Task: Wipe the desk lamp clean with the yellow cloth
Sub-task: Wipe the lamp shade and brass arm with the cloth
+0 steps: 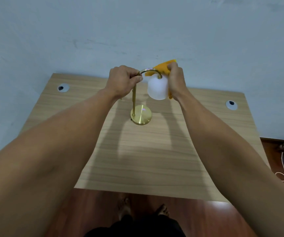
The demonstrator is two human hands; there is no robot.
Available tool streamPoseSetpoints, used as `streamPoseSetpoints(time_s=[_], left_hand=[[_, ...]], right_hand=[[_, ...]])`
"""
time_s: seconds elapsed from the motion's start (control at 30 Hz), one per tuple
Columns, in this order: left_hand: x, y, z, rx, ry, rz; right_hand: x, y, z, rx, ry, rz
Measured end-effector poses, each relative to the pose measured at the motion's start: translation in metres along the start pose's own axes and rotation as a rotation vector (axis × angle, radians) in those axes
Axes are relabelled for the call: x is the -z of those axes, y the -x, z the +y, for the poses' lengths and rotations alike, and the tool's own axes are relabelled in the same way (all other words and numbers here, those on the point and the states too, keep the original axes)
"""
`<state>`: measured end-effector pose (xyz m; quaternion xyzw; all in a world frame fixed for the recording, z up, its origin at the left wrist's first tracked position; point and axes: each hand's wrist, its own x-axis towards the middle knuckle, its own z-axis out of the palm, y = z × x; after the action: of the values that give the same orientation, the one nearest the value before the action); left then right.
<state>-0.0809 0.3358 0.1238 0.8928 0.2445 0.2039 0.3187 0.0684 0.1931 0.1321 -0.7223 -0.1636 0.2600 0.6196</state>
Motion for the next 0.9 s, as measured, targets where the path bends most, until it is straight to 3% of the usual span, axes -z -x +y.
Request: streamPoseSetpoints(time_s=[0.1, 0.23, 0.33, 0.4, 0.53, 0.73, 0.9], left_hand=[[-0.001, 0.001, 0.001, 0.006, -0.001, 0.006], [-0.001, 0.001, 0.001, 0.009, 0.015, 0.000], [0.000, 0.002, 0.001, 0.016, 0.033, -0.004], [0.000, 0.002, 0.001, 0.021, 0.031, -0.008], [-0.001, 0.002, 0.001, 0.025, 0.017, -0.010], [-0.002, 0.000, 0.002, 0.037, 0.002, -0.024], [-0.001, 0.001, -0.001, 0.057, 0.001, -0.021]], right_hand=[[0.000, 0.000, 0.008, 0.014, 0.054, -0.037], [0.002, -0.003, 0.016, -0.080, 0.084, 0.046], [0.006, -0.003, 0.016, -0.196, -0.048, 0.161], [0.006, -0.001, 0.009, -0.163, -0.102, 0.201], [-0.004, 0.005, 0.000, 0.048, 0.031, -0.013], [-0.007, -0.006, 0.005, -0.007, 0.275, -0.043], [-0.001, -0.005, 0.013, -0.271, -0.059, 0.172]])
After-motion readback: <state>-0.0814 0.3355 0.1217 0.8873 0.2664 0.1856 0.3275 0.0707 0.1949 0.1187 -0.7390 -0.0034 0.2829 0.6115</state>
